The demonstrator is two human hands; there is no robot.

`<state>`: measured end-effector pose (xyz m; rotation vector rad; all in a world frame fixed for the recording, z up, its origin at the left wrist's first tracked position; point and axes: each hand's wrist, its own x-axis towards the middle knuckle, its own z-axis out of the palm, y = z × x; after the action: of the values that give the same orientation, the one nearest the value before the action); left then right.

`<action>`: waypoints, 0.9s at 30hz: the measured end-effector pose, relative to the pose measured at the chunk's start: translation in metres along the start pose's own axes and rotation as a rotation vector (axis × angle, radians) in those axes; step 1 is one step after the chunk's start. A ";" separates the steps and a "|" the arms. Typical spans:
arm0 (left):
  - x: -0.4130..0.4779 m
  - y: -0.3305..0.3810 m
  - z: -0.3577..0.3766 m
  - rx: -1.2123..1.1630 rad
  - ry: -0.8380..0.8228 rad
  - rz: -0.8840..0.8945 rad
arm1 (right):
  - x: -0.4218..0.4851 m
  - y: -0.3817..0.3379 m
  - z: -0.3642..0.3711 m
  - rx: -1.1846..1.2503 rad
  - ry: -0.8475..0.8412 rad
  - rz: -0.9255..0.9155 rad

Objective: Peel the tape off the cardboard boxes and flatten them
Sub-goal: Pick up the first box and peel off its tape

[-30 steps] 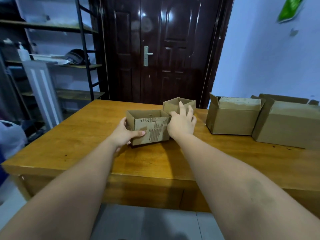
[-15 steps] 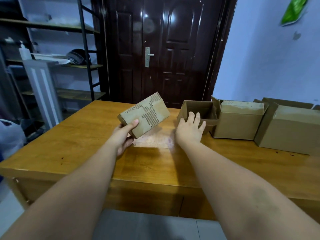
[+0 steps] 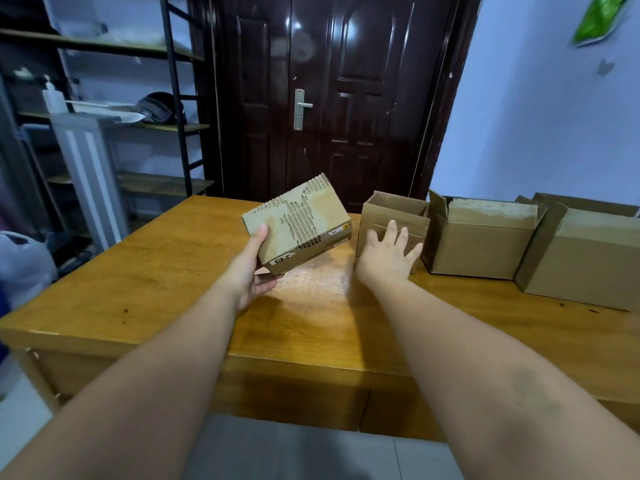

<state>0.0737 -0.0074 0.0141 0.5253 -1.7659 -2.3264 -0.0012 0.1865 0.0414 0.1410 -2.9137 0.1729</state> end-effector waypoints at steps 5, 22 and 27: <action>0.007 -0.004 0.009 -0.026 -0.009 0.009 | 0.011 0.005 0.002 0.137 0.089 0.053; 0.042 -0.017 0.049 -0.161 -0.125 -0.061 | 0.058 0.028 -0.008 0.246 0.180 0.084; 0.032 -0.016 0.058 -0.201 -0.109 -0.073 | 0.047 0.037 -0.012 0.313 0.287 -0.021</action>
<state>0.0239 0.0381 0.0066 0.4442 -1.5550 -2.5919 -0.0480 0.2203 0.0599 0.1803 -2.5801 0.5943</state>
